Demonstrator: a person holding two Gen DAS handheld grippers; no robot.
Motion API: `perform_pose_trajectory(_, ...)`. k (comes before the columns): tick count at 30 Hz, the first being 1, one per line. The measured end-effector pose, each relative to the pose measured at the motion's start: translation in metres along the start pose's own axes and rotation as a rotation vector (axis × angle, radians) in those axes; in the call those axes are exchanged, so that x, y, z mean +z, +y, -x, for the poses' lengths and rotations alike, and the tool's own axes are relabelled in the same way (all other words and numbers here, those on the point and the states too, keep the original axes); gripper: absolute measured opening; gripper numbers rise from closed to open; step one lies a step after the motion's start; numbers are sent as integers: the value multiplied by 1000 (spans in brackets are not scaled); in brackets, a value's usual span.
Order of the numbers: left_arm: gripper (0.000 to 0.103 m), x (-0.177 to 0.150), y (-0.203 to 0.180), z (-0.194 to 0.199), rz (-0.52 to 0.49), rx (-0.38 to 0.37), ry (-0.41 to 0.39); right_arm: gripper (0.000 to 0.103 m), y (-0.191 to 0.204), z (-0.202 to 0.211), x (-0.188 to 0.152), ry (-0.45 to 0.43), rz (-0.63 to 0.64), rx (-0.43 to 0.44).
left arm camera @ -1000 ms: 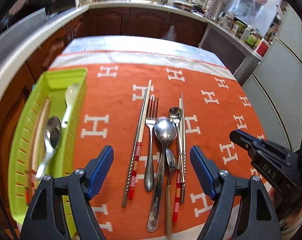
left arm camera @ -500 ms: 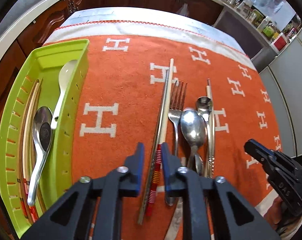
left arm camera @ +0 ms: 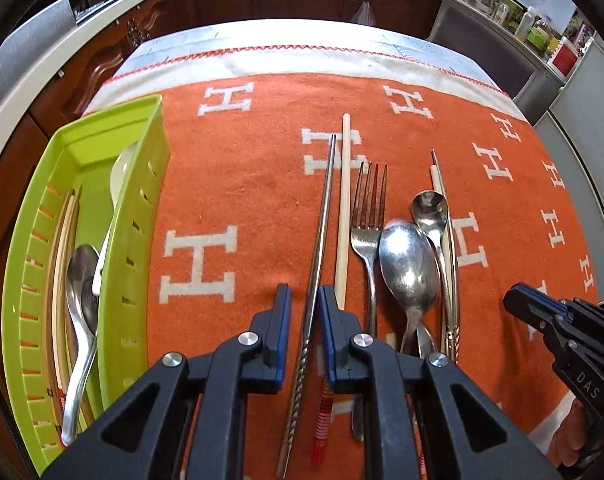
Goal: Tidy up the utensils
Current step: 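Grasp a metal chopstick with the left tool and lay it in the green tray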
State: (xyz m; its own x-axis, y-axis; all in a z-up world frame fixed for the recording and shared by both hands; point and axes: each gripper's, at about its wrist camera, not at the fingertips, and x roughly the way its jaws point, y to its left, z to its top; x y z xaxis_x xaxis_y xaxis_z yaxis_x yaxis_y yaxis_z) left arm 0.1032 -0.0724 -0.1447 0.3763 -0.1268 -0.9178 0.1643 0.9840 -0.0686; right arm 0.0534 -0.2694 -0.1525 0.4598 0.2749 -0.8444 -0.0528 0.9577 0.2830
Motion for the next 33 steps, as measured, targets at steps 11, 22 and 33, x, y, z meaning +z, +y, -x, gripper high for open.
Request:
perform_pose_trajectory(11, 12, 0, -3, -1, 1, -1, -46, 7, -2, -2, 0, -3, -18, 9)
perform_pose_trajectory(22, 3, -11, 17, 23, 85, -59, -50, 8, 13, -3, -2, 0, 53, -78)
perform_pose_trajectory(33, 3, -18, 69, 117, 60, 72, -201, 26, 38, -10, 5, 59, 97, -184)
